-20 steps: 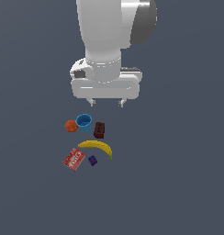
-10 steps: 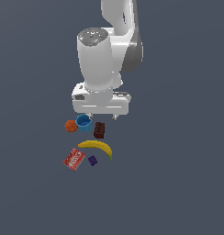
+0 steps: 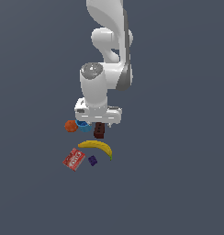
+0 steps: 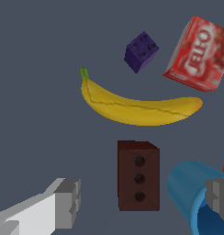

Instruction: Pick up a designated object from a clutter of objects.

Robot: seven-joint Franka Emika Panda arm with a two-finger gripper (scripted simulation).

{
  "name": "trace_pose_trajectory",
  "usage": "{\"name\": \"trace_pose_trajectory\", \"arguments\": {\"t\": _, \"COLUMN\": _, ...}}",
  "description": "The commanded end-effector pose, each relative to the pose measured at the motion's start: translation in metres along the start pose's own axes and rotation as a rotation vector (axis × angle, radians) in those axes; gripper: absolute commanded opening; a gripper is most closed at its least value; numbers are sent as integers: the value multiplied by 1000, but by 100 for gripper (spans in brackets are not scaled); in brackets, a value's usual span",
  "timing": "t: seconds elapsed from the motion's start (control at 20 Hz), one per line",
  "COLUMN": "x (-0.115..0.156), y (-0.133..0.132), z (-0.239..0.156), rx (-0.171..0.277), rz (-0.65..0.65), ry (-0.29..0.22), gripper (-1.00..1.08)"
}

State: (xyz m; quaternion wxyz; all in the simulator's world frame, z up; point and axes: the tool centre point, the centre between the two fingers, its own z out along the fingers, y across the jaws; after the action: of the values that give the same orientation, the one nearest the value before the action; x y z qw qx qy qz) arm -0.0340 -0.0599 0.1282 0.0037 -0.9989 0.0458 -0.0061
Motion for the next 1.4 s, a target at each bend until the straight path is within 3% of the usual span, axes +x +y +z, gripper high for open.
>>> {"name": "trace_pose_trajectory", "arguments": {"t": 0.0, "x": -9, "y": 5, "z": 17, "rx": -3, "rz": 3, "ry": -3, "gripper": 100}}
{"name": "trace_pose_trajectory", "arguments": {"t": 0.45, "x": -28, "y": 13, "z": 48, "rx": -8, "rz": 7, "ry": -11, "gripper": 100}}
{"name": "trace_pose_trajectory", "arguments": {"t": 0.85, "x": -25, "y": 13, "z": 49, "rx": -8, "rz": 6, "ry": 0, "gripper": 100}}
{"name": "trace_pose_trajectory", "arguments": {"t": 1.35, "x": -30, "y": 14, "z": 91, "rx": -8, "rz": 8, "ry": -10, "gripper": 100}}
